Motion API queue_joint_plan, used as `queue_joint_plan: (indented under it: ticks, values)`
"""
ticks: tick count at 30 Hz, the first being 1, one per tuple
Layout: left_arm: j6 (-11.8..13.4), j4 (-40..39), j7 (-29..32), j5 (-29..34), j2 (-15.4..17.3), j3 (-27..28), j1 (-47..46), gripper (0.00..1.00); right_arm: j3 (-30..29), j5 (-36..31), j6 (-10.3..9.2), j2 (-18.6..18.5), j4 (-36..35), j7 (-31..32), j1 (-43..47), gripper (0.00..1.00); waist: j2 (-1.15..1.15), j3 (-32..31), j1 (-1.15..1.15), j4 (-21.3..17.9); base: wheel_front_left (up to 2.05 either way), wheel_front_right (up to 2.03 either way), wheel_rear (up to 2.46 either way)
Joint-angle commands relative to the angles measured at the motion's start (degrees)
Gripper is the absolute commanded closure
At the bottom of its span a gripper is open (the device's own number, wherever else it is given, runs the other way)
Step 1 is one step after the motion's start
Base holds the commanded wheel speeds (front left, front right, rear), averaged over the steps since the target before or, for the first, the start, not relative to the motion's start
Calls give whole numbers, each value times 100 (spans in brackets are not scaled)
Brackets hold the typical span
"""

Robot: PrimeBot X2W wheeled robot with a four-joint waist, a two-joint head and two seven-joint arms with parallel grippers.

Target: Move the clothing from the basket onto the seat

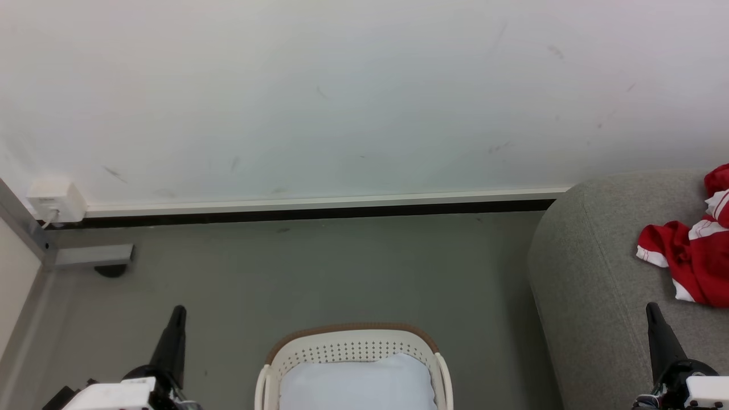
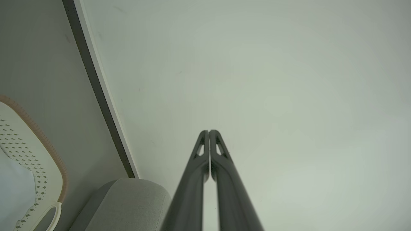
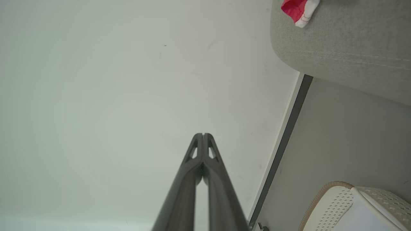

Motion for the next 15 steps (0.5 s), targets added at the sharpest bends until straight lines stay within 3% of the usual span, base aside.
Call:
queue_joint_plan:
  ticks: [1, 15]
  values:
    - [-26, -16, 22, -78, 38, 13, -50, 100, -20, 10, 0, -39, 13, 23, -72, 100, 0, 0, 0, 0, 0, 0, 0]
    - [-26, -16, 22, -78, 38, 12, -50, 100, -19, 10, 0, -39, 13, 23, -72, 100, 0, 0, 0, 0, 0, 0, 0]
